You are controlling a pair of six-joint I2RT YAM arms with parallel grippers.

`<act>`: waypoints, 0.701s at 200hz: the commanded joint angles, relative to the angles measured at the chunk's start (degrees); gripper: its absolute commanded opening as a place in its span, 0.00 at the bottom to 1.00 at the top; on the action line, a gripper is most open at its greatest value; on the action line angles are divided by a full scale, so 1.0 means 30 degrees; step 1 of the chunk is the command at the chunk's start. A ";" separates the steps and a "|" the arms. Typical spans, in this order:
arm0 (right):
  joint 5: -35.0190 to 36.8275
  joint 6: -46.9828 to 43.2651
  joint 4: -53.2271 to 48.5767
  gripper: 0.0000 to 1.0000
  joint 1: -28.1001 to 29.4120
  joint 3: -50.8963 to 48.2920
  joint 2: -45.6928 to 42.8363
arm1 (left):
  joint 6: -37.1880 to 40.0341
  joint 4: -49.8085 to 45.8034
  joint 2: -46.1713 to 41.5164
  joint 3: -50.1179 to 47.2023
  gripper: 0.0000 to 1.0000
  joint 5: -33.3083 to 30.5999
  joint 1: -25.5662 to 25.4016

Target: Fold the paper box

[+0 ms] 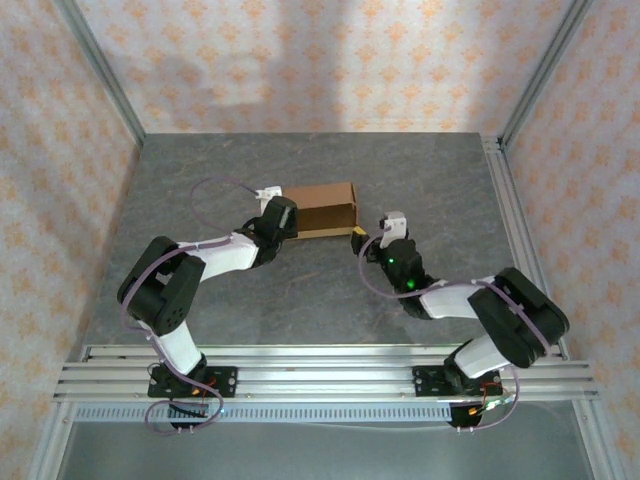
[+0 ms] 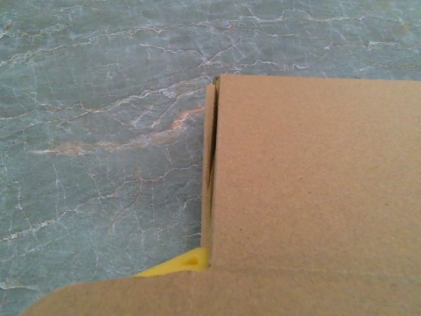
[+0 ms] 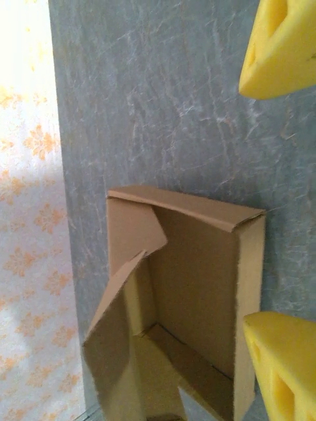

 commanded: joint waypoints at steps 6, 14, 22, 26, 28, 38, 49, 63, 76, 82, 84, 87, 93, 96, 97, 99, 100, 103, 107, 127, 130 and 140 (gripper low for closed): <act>0.0460 0.0118 -0.2378 0.84 -0.0051 -0.0344 -0.2240 | 0.0280 -0.1269 -0.0520 0.0644 0.00 -0.0861 -0.0046; 0.0755 0.0050 -0.2997 0.84 -0.0066 -0.0382 -0.2861 | 0.0308 -0.1298 -0.0498 0.0704 0.00 -0.0907 -0.0025; 0.1125 0.0035 -0.3667 0.83 -0.0081 -0.0330 -0.3508 | 0.0302 -0.1277 -0.0517 0.0704 0.00 -0.0988 -0.0027; 0.1298 0.0030 -0.3997 0.82 -0.0080 -0.0284 -0.3778 | 0.0306 -0.1263 -0.0526 0.0704 0.00 -0.0997 -0.0033; 0.1379 0.0035 -0.4128 0.82 -0.0106 -0.0270 -0.3945 | 0.0296 -0.1268 -0.0531 0.0683 0.00 -0.1019 -0.0028; 0.1397 0.0055 -0.4877 0.81 -0.0326 -0.0145 -0.4626 | 0.0323 -0.1155 -0.0536 0.0653 0.00 -0.1016 -0.0035; 0.1134 0.0103 -0.5503 0.80 -0.0666 0.0020 -0.5380 | 0.0324 -0.1118 -0.0546 0.0626 0.00 -0.1037 -0.0021; 0.0537 0.0498 -0.6397 0.79 -0.1188 0.0434 -0.6348 | 0.0337 -0.1085 -0.0555 0.0595 0.00 -0.0965 -0.0065; -0.0094 0.0910 -0.7090 0.79 -0.1586 0.1042 -0.6767 | 0.0386 -0.1043 -0.0558 0.0565 0.00 -0.0970 -0.0050; -0.0379 0.1186 -0.7771 0.79 -0.1722 0.1672 -0.6794 | 0.0435 -0.1035 -0.0567 0.0522 0.00 -0.0941 -0.0062; -0.0381 0.1269 -0.8045 0.79 -0.1755 0.1889 -0.6787 | 0.0438 -0.1035 -0.0563 0.0505 0.00 -0.0940 -0.0072; -0.0400 0.1447 -0.8412 0.79 -0.1790 0.2256 -0.6727 | 0.0439 -0.1035 -0.0584 0.0522 0.00 -0.0931 -0.0076; -0.0397 0.1800 -0.9274 0.79 -0.1838 0.3032 -0.6534 | 0.0468 -0.1035 -0.0579 0.0471 0.00 -0.0944 -0.0087; -0.0413 0.2023 -0.9668 0.79 -0.1826 0.3398 -0.6399 | 0.0483 -0.1050 -0.0564 0.0456 0.00 -0.0949 -0.0092; -0.0412 0.2085 -0.9801 0.79 -0.1854 0.3559 -0.6362 | 0.0505 -0.1057 -0.0563 0.0448 0.00 -0.0939 -0.0084; -0.0404 0.2226 -1.0025 0.79 -0.1876 0.3825 -0.6246 | 0.0500 -0.1040 -0.0562 0.0443 0.00 -0.0939 -0.0078; -0.0407 0.2318 -1.0184 0.79 -0.1879 0.3933 -0.6183 | 0.0514 -0.1038 -0.0577 0.0442 0.00 -0.0934 -0.0077; -0.0432 0.2578 -1.0525 0.79 -0.1908 0.4379 -0.5989 | 0.0526 -0.1035 -0.0593 0.0423 0.00 -0.0952 -0.0116; -0.0485 0.2939 -1.1071 0.79 -0.1934 0.4987 -0.5715 | 0.0568 -0.1035 -0.0591 0.0421 0.00 -0.0973 -0.0106; -0.1039 0.4544 -1.3820 0.79 -0.2025 0.8156 -0.3553 | 0.0869 -0.1197 -0.0713 0.0357 0.00 -0.1281 -0.0319; -0.1134 0.4764 -1.4147 0.79 -0.2029 0.8584 -0.3236 | 0.0929 -0.1268 -0.0716 0.0353 0.00 -0.1365 -0.0374; -0.1471 0.5442 -1.4782 0.79 -0.2058 0.9704 -0.2218 | 0.1052 -0.1434 -0.0759 0.0361 0.02 -0.1717 -0.0530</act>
